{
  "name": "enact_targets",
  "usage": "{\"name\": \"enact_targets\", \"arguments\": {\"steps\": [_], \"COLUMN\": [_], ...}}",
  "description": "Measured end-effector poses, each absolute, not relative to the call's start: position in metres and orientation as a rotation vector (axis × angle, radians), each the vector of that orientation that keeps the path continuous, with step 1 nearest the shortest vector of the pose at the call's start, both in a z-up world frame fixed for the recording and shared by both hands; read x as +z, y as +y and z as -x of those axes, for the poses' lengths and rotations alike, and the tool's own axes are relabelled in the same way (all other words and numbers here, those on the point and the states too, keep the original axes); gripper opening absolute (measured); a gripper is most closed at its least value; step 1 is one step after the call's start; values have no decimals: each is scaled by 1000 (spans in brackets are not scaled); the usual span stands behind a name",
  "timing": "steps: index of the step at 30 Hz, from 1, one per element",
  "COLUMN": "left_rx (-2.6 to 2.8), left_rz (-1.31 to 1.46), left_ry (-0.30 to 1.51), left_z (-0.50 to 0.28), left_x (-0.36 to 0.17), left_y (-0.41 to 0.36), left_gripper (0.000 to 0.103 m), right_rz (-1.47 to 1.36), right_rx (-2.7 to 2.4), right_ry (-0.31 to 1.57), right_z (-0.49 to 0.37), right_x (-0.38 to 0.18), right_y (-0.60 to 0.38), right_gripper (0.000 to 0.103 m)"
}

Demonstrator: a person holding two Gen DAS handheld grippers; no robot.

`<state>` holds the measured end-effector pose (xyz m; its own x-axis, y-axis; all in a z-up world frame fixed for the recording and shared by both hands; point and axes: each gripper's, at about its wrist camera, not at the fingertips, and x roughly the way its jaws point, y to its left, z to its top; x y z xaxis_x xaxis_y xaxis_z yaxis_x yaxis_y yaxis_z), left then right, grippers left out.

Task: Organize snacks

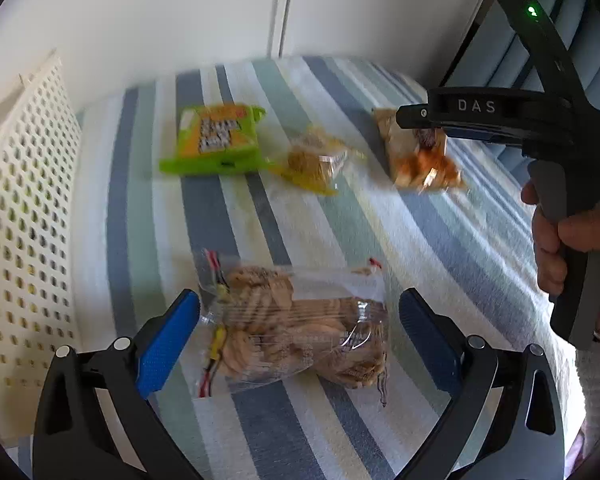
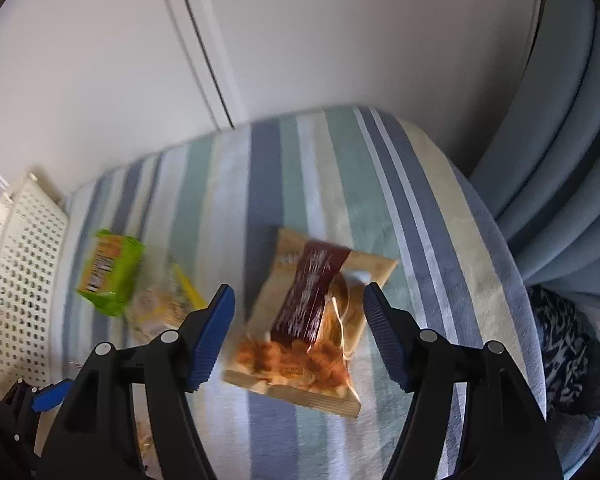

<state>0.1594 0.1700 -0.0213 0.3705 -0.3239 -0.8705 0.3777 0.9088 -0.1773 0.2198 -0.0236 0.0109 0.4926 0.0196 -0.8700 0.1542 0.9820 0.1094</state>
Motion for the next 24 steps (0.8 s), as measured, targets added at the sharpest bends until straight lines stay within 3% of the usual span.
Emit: {"name": "enact_targets", "arguments": {"steps": [7,9,22,24], "left_rx": [-482,-482,-513,-507], "left_rz": [-100,-116,-107,-72], "left_ry": [1093,1070,945,919], "left_z": [-154,-150,-127,-125], "left_x": [-22,-21,14,25], "left_y": [159,153,156,166], "left_gripper": [99,85,82,82], "right_rz": [-98,-78,-98,-86], "right_rx": [-91,-100,-161,-166], "right_ry": [1096,1100,1078,1082], "right_z": [-232,-235,-228,-229], "right_x": [-10,-11,-5,-6], "right_y": [-11,-7,-18,-17], "right_gripper": [75,75,75,81]}}
